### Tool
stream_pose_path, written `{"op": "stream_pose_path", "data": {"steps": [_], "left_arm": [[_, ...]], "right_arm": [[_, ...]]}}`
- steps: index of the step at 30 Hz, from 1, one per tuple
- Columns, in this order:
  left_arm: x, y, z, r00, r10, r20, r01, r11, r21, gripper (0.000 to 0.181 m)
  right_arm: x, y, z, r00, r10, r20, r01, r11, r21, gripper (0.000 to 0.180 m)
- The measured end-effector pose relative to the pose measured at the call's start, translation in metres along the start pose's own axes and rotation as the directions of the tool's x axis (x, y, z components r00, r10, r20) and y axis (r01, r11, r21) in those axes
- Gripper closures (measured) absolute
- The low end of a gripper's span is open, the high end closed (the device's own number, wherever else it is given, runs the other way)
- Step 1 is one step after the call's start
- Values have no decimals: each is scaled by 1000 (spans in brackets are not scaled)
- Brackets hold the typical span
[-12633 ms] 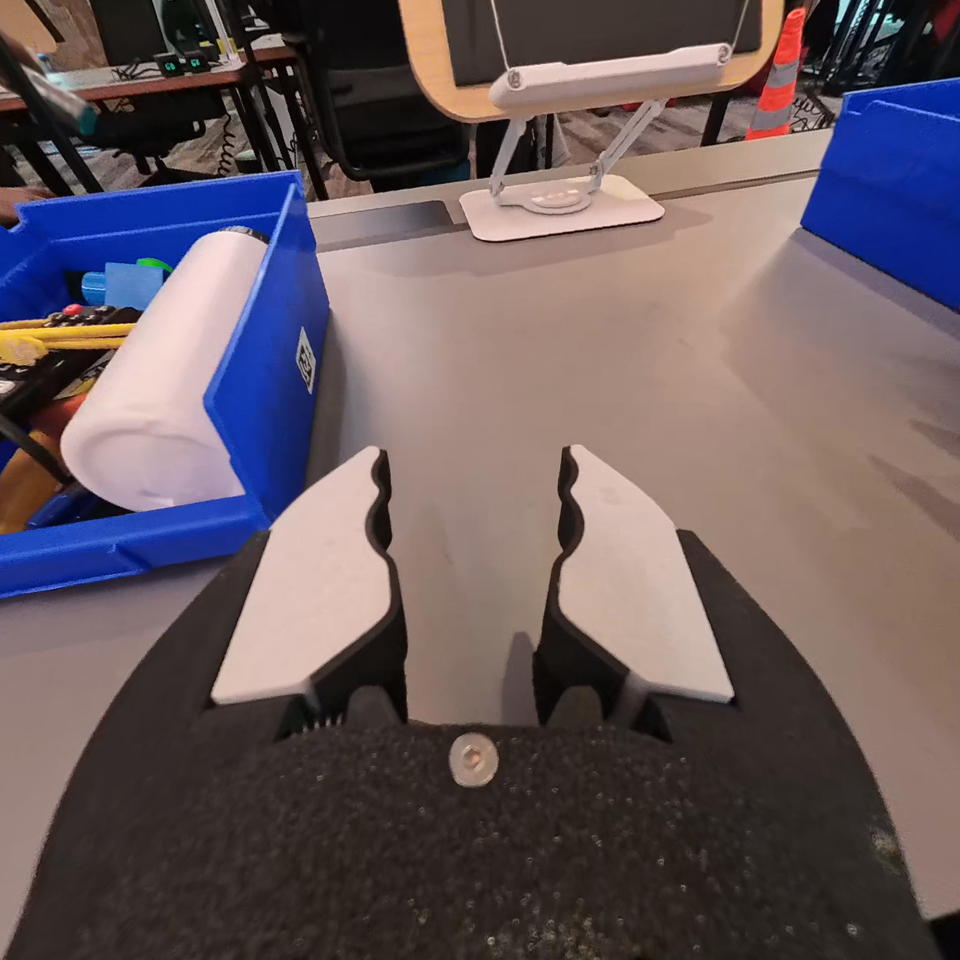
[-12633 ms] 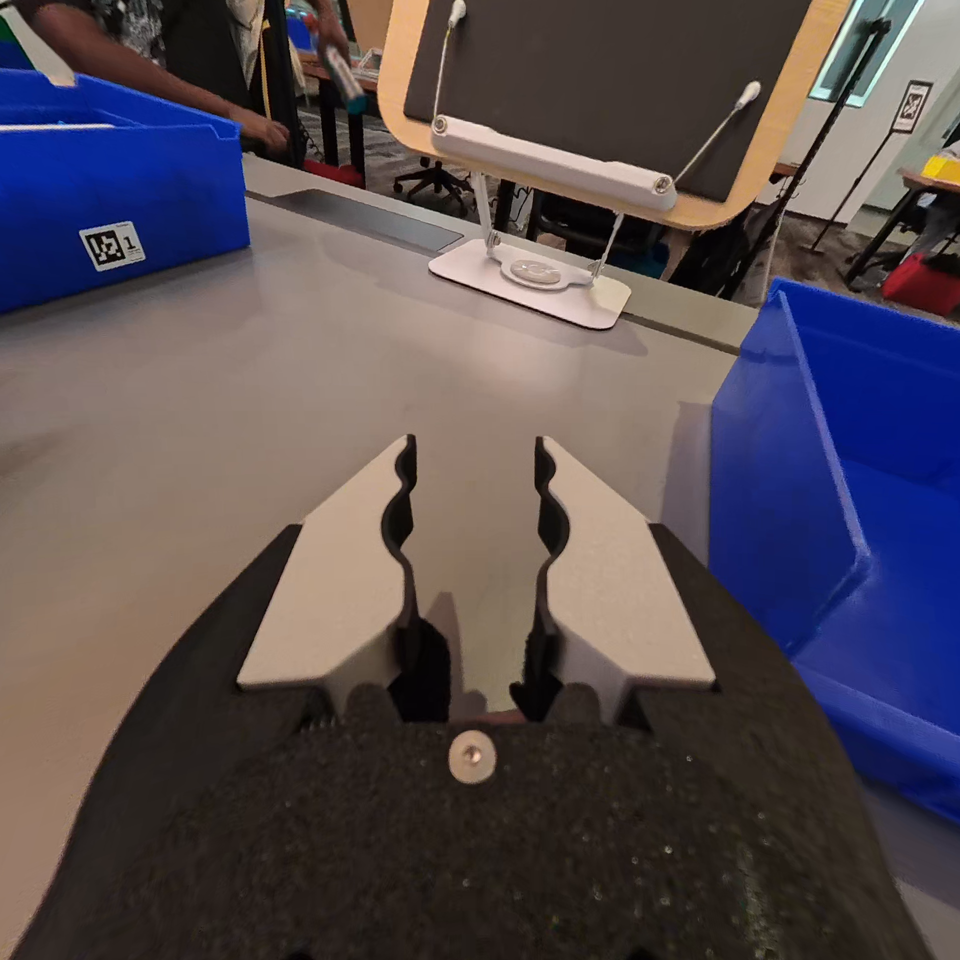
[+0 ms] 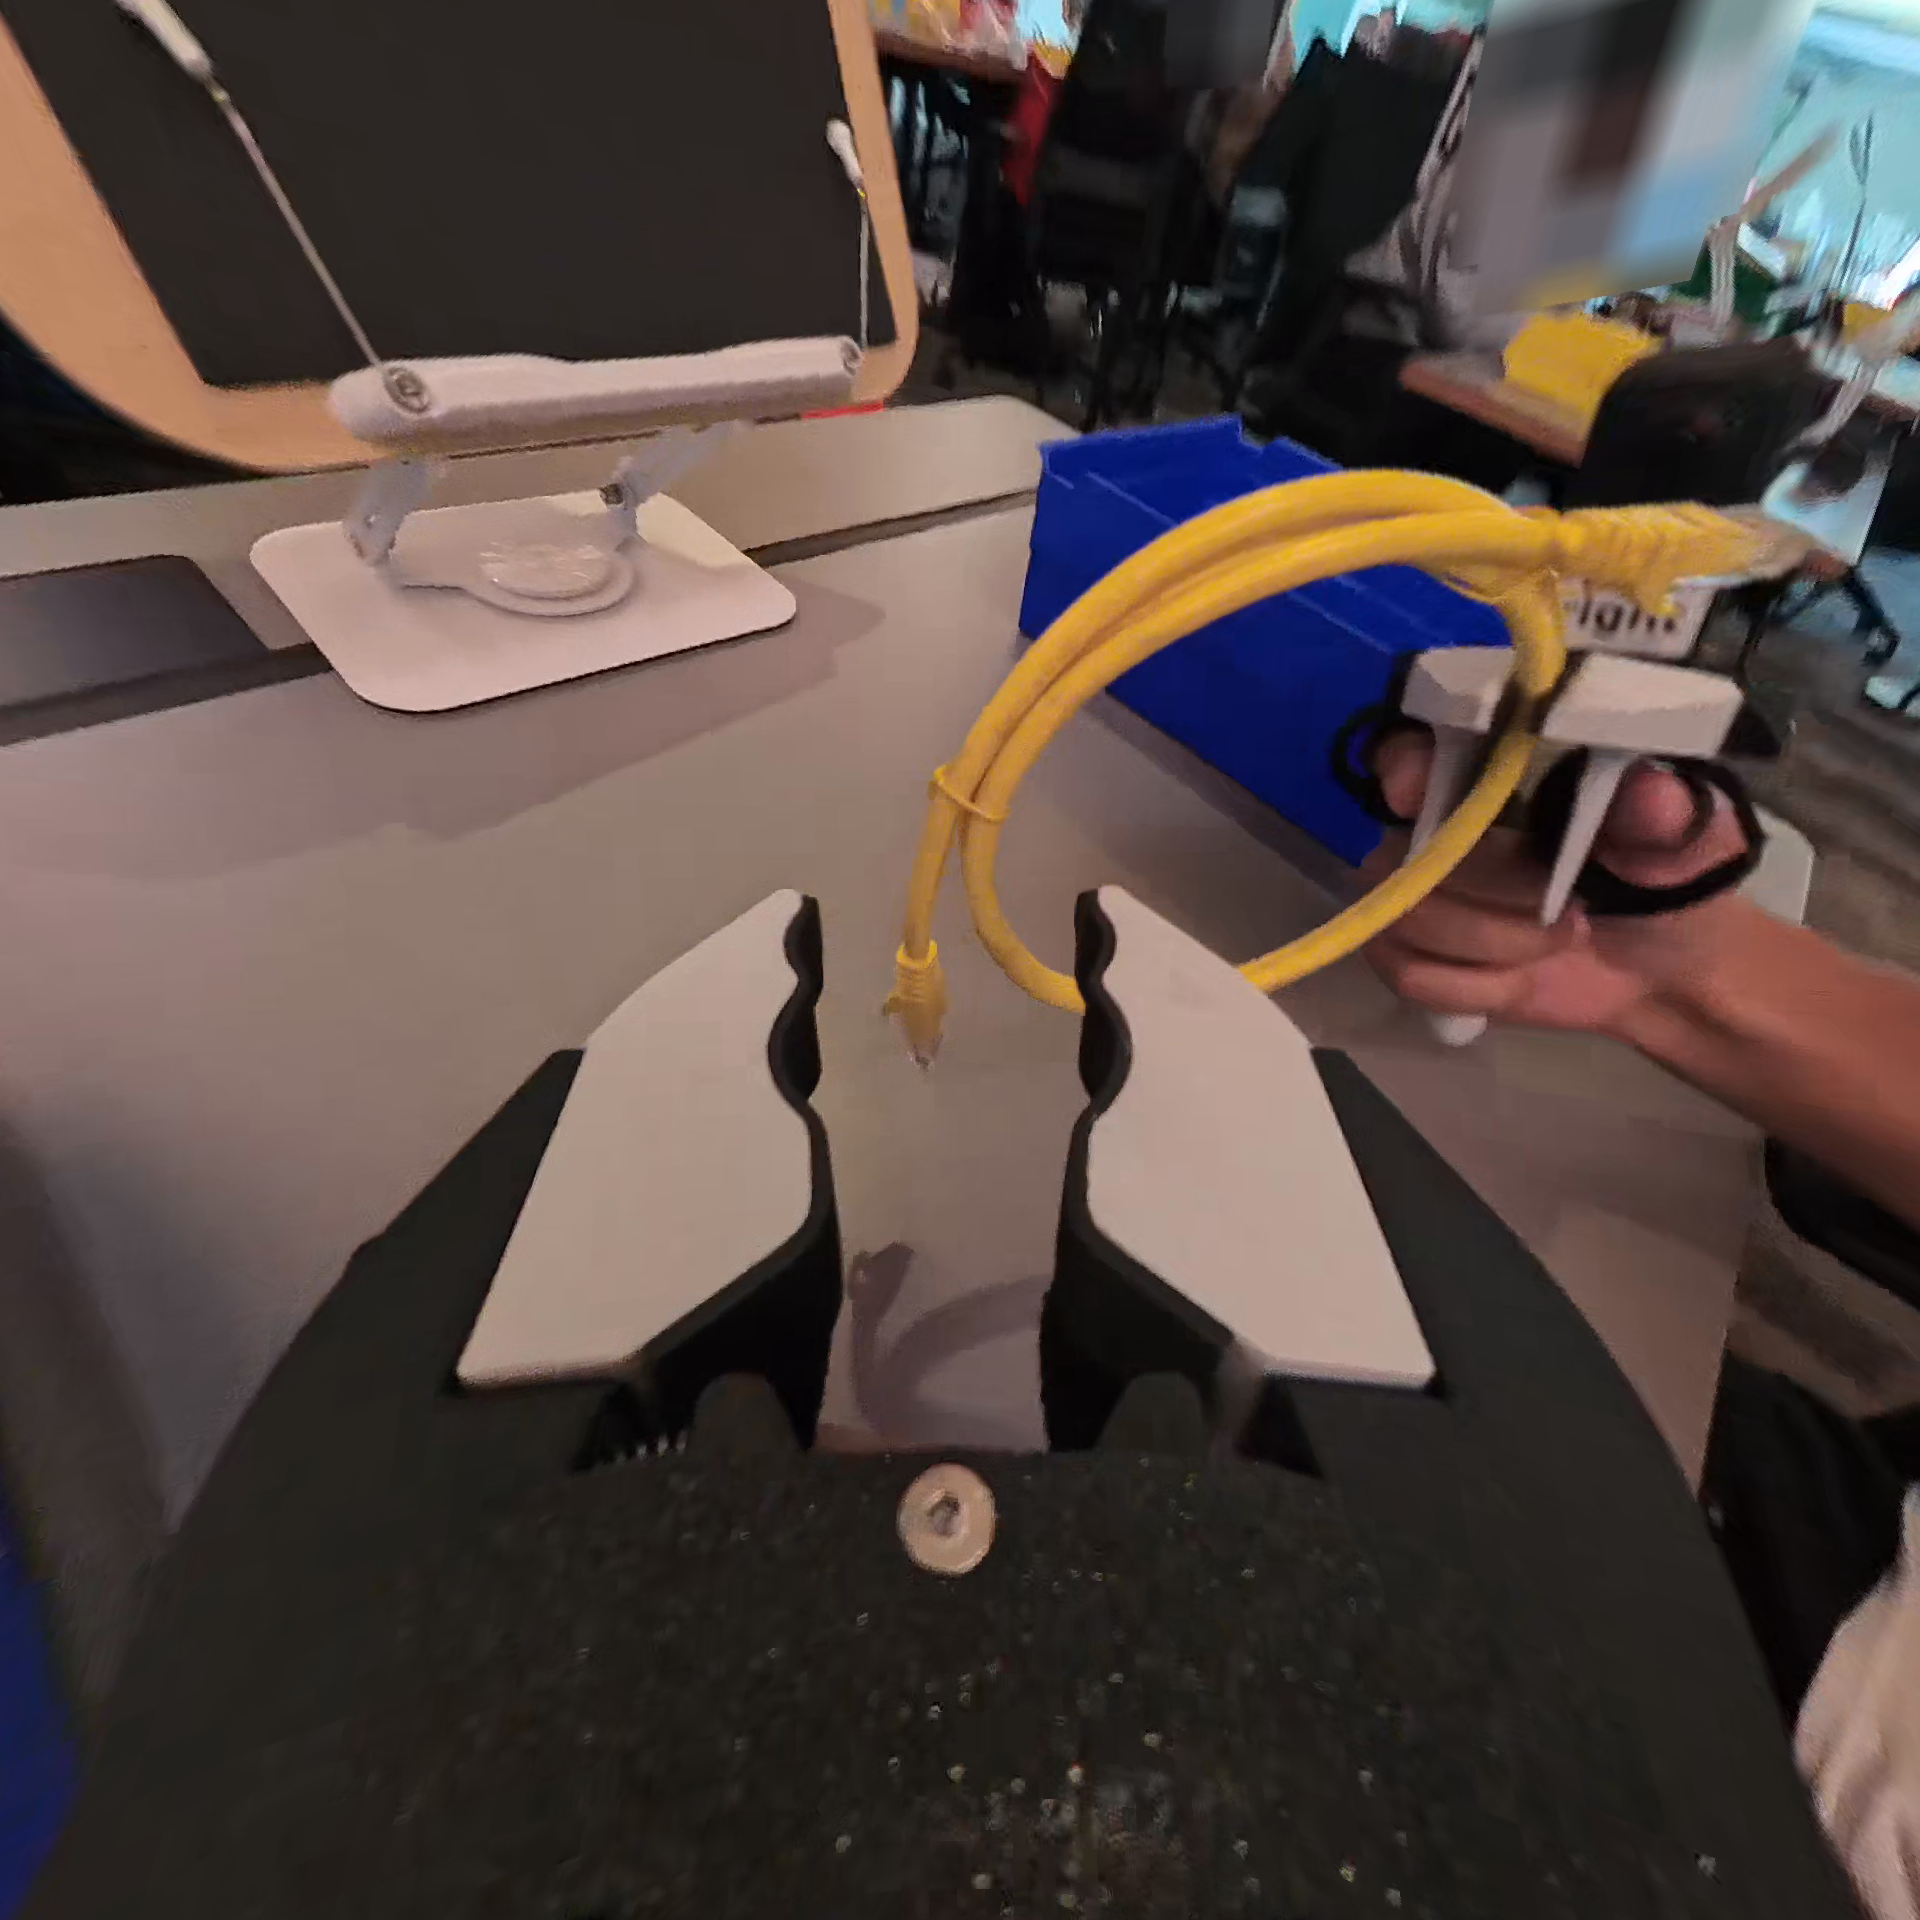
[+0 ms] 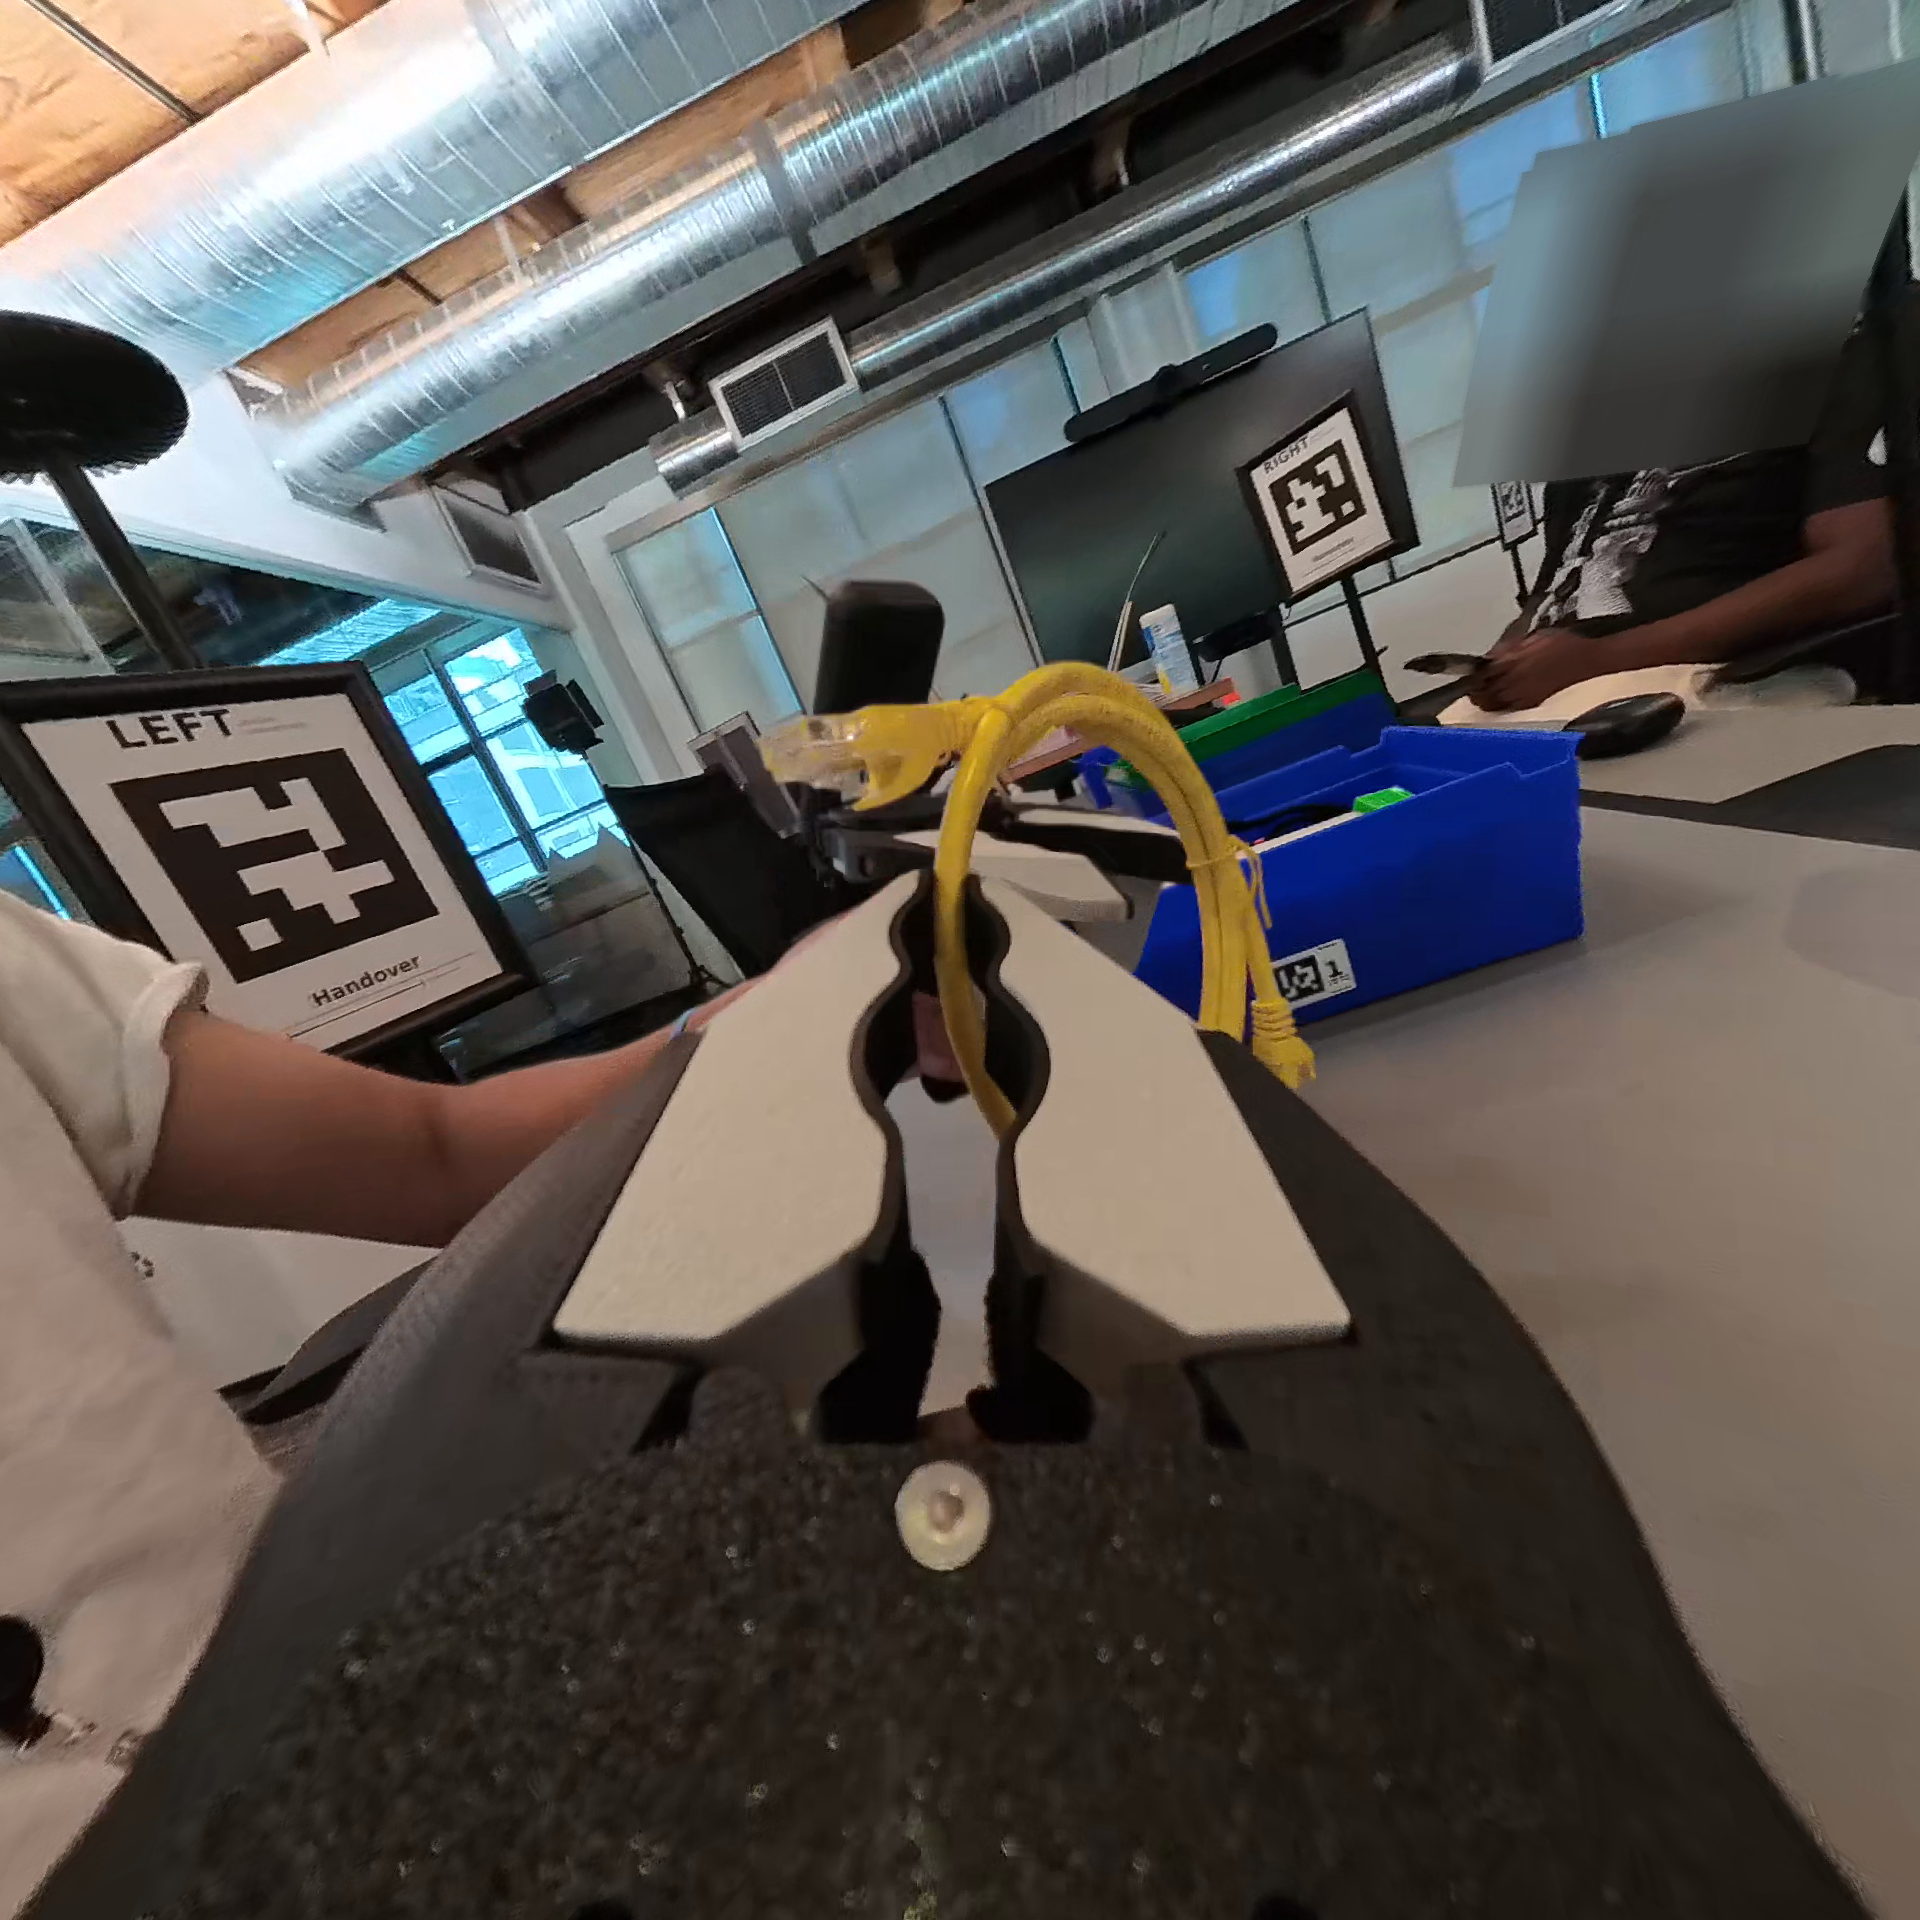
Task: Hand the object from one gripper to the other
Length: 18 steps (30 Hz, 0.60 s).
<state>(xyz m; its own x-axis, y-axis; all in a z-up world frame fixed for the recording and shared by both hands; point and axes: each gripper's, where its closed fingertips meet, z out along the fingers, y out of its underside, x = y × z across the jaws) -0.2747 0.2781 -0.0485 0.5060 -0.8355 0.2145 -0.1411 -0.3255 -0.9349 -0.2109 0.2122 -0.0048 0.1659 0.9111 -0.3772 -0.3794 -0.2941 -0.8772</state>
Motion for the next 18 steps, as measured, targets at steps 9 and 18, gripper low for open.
{"op": "stream_pose_path", "data": {"steps": [9, 18], "left_arm": [[4, 13, 8, 993, -31, -117, 35, 999, 31, 168], [-11, -5, -9, 857, -375, -353, 437, 892, 116, 174]], "right_arm": [[-22, 18, 27, 998, 38, 40, -38, 999, -15, 173], [16, 51, 17, 784, -589, -196, 521, 796, -309, 117]]}}
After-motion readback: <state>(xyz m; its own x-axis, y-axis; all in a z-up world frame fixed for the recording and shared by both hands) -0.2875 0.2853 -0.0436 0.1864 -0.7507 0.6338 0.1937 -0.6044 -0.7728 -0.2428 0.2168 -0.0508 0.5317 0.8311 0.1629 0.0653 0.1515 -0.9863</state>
